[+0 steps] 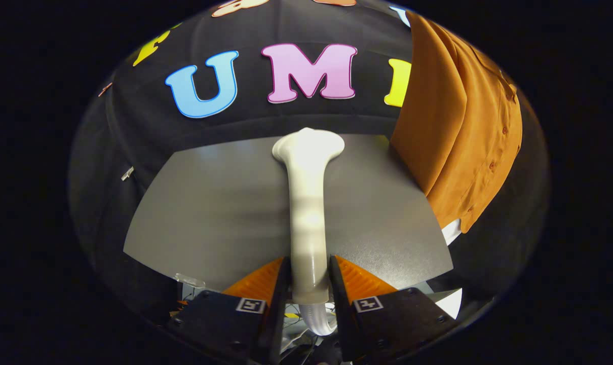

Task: Iron the clothes twice with a garment steamer, once on the left side and once on the right side.

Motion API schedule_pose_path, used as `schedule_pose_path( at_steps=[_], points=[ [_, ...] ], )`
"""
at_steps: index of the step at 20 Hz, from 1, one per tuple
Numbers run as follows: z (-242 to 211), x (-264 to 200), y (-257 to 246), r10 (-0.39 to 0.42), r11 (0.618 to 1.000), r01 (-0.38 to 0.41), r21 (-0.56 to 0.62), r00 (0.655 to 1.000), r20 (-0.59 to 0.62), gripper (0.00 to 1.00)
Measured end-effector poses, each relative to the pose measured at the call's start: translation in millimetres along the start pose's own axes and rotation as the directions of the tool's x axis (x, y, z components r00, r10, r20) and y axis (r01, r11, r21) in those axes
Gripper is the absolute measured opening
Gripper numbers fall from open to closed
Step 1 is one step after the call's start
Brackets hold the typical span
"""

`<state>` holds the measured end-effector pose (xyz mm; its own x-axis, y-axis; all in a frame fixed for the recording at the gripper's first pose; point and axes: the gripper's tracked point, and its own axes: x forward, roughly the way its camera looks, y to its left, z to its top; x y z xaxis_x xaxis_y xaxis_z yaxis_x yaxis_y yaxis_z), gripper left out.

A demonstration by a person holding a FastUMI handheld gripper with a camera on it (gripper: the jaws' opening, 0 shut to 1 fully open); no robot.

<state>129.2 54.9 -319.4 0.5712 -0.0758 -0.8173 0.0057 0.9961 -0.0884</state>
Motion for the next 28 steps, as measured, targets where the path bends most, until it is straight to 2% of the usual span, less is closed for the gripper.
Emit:
schedule_pose_path(
  at_steps=[2, 5, 9, 12, 16, 21, 25, 27, 28],
  points=[
    [3.8, 3.3, -0.2, 0.005, 0.999, -0.004, -0.032, 0.999, 0.032, 0.39],
    [4.7, -3.9, 2.5, 0.058, 0.998, -0.058, -0.002, 0.995, 0.082, 0.24],
    [13.7, -15.5, -6.0, 0.05, 0.996, -0.064, 0.07, 0.982, 0.18, 0.24],
    [32.0, -49.1, -15.8, 0.055, 0.992, -0.087, 0.093, 0.951, 0.306, 0.24],
    [52.2, -115.9, -32.2, 0.083, 0.986, -0.144, 0.084, 0.862, 0.501, 0.24],
    [68.9, -191.6, -76.1, 0.048, 0.988, -0.135, 0.08, 0.744, 0.666, 0.23],
    [76.3, -236.7, -119.2, 0.028, 0.995, -0.093, 0.042, 0.641, 0.767, 0.23],
    [76.9, -246.6, -141.0, 0.018, 0.994, -0.095, 0.05, 0.606, 0.796, 0.23],
    [76.8, -248.2, -155.0, 0.009, 0.993, -0.098, 0.063, 0.599, 0.801, 0.23]
  ],
)
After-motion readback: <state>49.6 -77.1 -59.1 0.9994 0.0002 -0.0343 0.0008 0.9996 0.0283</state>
